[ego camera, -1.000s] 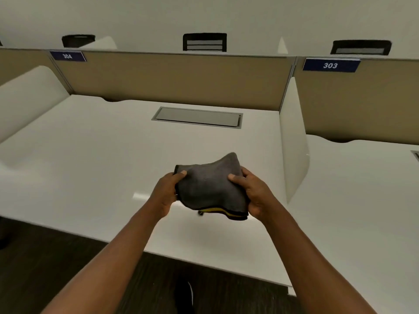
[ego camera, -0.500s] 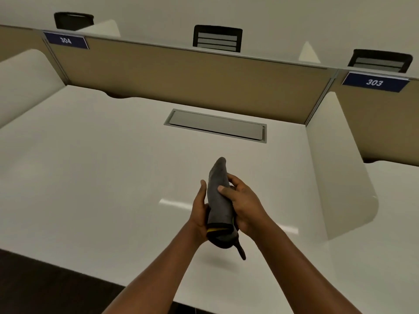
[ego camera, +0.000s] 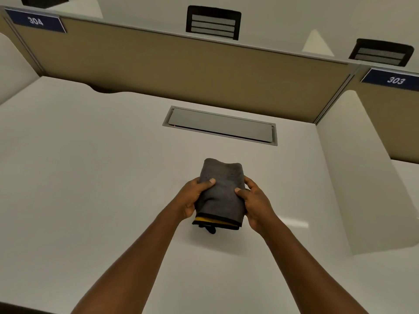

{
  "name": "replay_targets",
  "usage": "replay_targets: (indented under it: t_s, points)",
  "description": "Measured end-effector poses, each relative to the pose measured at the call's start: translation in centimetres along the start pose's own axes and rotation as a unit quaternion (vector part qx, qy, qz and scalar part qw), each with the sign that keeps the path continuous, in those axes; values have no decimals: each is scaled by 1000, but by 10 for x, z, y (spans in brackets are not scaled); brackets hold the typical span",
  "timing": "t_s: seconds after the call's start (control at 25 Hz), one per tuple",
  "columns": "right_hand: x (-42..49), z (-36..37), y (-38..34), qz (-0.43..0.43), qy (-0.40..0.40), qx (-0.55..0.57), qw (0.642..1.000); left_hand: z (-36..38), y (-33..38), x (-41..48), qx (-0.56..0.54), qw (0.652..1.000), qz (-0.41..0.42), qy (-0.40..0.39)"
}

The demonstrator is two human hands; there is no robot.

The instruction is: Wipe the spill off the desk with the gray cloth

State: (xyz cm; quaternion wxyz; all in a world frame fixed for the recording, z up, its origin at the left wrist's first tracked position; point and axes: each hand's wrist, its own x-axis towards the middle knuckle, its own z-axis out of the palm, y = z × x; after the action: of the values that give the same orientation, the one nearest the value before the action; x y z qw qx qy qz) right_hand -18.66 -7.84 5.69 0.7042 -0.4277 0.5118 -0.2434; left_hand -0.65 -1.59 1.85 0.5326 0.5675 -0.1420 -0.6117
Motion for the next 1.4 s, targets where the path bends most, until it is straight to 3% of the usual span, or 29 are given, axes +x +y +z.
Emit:
replay_targets:
  t_s: [0.2, 0.28, 0.32, 0.36, 0.4, 0.44, 0.56, 0.64, 0.92, 1.24, 1.32, 1.4]
  points:
    - [27, 14, -13, -28, 31, -13, 999, -7, 30, 30, 76, 995, 52, 41]
    - [34, 17, -13, -59, 47, -106, 991, -6, 32, 34, 210, 970, 82, 94]
    - [38, 16, -11, -87, 61, -216, 970, -6, 29, 36, 351, 918, 115, 141]
    - [42, 15, -6, -120, 70, -346, 928, -7, 22, 37, 487, 837, 163, 188]
    - [45, 15, 1, -153, 72, -455, 874, -6, 16, 37, 576, 758, 220, 211]
    - [47, 17, 9, -184, 59, -529, 827, -6, 9, 37, 624, 708, 261, 202]
    - [51, 26, 40, -198, -28, -644, 739, -12, -16, 42, 710, 651, 248, 104]
    - [52, 29, 60, -172, -58, -679, 711, -23, -34, 46, 747, 620, 227, 77]
    - [53, 35, 73, -155, -38, -704, 692, -39, -37, 56, 761, 599, 239, 64]
    - [35, 18, 71, -149, -59, -712, 683, -25, -33, 49, 795, 576, 175, 70]
    - [21, 10, 72, -145, -65, -705, 691, -11, -32, 45, 795, 585, 133, 89]
    - [-1, -3, 81, -163, -74, -686, 705, 11, -47, 29, 770, 616, 124, 116]
